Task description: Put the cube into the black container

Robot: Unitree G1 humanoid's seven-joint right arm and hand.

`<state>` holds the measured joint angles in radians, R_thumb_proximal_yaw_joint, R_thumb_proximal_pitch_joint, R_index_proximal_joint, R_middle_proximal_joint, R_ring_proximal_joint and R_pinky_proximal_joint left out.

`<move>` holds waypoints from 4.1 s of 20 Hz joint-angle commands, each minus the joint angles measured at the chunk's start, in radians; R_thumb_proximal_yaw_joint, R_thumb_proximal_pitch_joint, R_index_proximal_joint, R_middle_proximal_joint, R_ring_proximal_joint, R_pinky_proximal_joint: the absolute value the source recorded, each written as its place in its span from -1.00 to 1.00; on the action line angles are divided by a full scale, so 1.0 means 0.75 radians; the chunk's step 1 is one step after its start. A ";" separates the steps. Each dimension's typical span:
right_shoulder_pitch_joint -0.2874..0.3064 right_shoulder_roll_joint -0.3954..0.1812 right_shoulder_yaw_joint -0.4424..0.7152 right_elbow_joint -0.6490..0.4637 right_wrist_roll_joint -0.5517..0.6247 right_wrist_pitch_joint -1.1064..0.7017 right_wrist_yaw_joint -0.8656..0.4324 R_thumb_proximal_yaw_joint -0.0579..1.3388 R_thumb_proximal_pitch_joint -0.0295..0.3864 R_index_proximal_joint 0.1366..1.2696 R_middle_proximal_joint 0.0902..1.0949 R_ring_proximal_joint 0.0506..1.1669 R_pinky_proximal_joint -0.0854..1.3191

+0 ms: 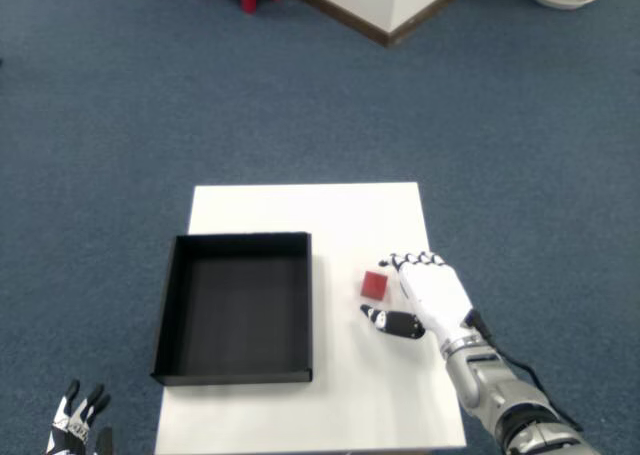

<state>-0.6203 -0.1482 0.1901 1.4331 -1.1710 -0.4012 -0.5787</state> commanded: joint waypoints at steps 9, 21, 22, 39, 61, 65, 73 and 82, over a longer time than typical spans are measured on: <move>-0.074 -0.029 0.006 -0.056 0.035 -0.037 -0.096 0.02 -0.69 -0.46 -0.67 -0.62 -0.60; -0.062 -0.050 -0.005 -0.022 0.038 -0.080 -0.122 0.05 -0.64 -0.27 -0.67 -0.59 -0.55; -0.063 -0.050 -0.007 -0.018 0.039 -0.084 -0.118 0.05 -0.64 -0.25 -0.67 -0.60 -0.56; -0.064 -0.047 -0.032 0.012 0.061 -0.156 -0.058 0.07 -0.55 -0.13 -0.72 -0.66 -0.79; -0.179 -0.042 -0.040 -0.018 0.058 -0.110 -0.025 0.04 -0.77 -0.64 -0.79 -0.67 -0.80; -0.194 -0.041 -0.034 -0.022 0.057 -0.089 -0.011 0.02 -0.80 -0.66 -0.78 -0.67 -0.79; -0.217 -0.045 0.015 -0.045 0.029 -0.064 0.018 0.01 -0.83 -0.66 -0.76 -0.66 -0.74; -0.196 -0.044 0.083 -0.023 -0.056 0.019 0.014 -0.01 -0.83 -0.64 -0.76 -0.64 -0.58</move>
<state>-0.7179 -0.1635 0.2579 1.4477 -1.2222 -0.3997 -0.5421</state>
